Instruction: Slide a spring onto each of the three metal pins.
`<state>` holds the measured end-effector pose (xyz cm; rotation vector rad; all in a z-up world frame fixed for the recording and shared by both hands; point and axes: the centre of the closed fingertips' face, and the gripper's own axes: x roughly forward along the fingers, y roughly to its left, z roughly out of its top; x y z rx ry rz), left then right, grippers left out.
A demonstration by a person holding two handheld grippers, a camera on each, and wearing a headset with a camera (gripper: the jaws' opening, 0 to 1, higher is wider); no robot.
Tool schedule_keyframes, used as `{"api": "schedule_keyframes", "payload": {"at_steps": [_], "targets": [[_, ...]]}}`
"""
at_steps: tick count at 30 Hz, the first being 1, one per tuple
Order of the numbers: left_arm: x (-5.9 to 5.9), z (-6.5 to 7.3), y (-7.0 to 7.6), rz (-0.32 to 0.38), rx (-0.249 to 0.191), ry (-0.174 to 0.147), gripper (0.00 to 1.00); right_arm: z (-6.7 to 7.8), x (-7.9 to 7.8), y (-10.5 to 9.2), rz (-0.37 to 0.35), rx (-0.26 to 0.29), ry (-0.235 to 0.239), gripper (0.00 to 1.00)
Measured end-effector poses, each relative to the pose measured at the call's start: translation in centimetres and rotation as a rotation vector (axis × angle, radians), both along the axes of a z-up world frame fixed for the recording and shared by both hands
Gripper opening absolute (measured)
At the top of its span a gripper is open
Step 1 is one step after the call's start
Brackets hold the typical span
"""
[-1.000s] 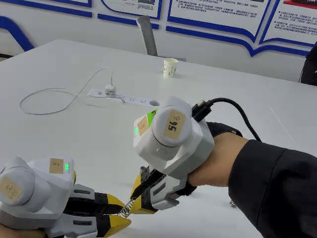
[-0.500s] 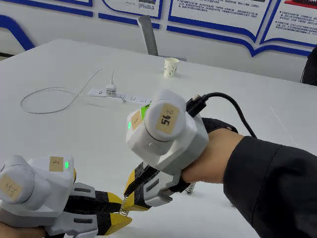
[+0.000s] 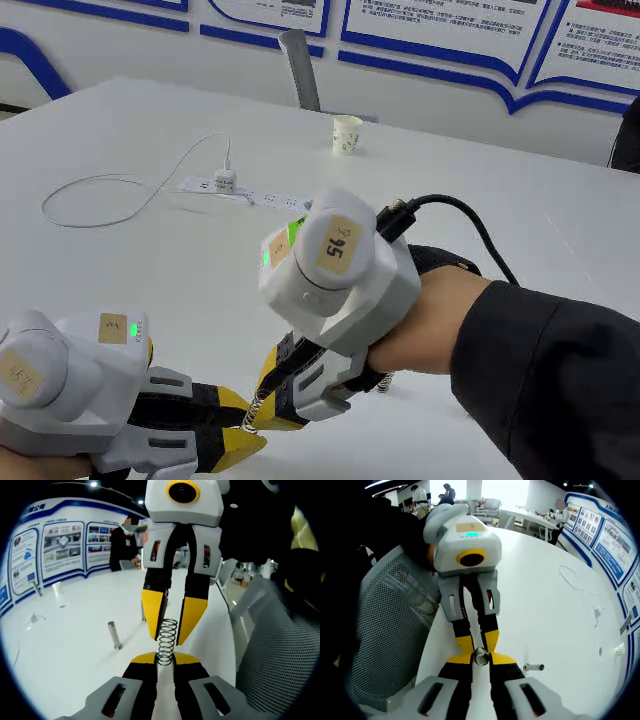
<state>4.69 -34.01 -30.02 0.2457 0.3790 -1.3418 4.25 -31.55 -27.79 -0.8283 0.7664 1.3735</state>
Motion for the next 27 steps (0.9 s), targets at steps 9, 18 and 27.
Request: {"api": "schedule_keyframes", "payload": {"at_steps": [9,18,27], "targets": [[0.08,0.2,-0.08,0.001,-0.009,-0.003,0.11,-0.18,0.03,-0.01,-0.013,0.01,0.012,0.13],[0.2,0.25,-0.05,0.007,-0.013,-0.005,0.12,-0.05,0.08,0.06,-0.012,0.011,0.01,0.12],[0.22,0.0,0.05,0.015,-0.002,0.004,0.16,0.06,0.22,-0.19,-0.016,0.005,0.007,0.12]]}}
